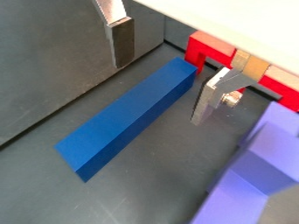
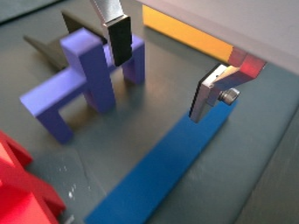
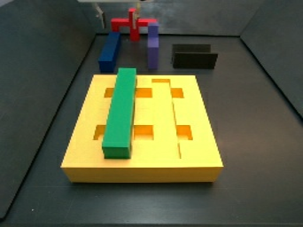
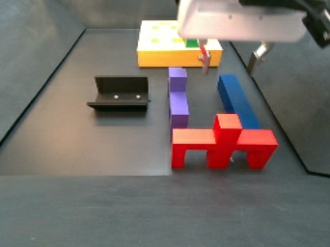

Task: Pick up the blue object. Move up. Move to above the board. Insert the blue object.
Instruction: Pick up the blue object.

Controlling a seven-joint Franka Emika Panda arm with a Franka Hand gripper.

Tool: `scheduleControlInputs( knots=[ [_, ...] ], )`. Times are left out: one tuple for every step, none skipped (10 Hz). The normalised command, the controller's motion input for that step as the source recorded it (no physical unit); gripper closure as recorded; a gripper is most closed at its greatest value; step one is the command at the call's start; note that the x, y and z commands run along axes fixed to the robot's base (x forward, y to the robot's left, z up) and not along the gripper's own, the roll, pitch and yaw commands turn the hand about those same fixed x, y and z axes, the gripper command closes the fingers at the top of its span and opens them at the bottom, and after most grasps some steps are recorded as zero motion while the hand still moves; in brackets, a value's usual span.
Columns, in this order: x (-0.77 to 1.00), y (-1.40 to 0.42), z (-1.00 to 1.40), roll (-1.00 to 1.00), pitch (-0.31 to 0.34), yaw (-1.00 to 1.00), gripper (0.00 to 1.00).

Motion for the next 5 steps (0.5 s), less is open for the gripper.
scheduleControlInputs(
  knots=[
    [-0.05,0.00,-0.51,0.00,-0.109,0.00,0.00],
    [-0.03,0.00,-0.48,0.00,-0.126,0.04,0.00],
    [-0.09,0.00,-0.44,0.00,-0.133,0.02,0.00],
    [-0.15,0.00,-0.39,0.00,-0.124,0.00,0.00],
    [-0.34,0.00,-0.15,0.00,-0.144,0.00,0.00]
  ],
)
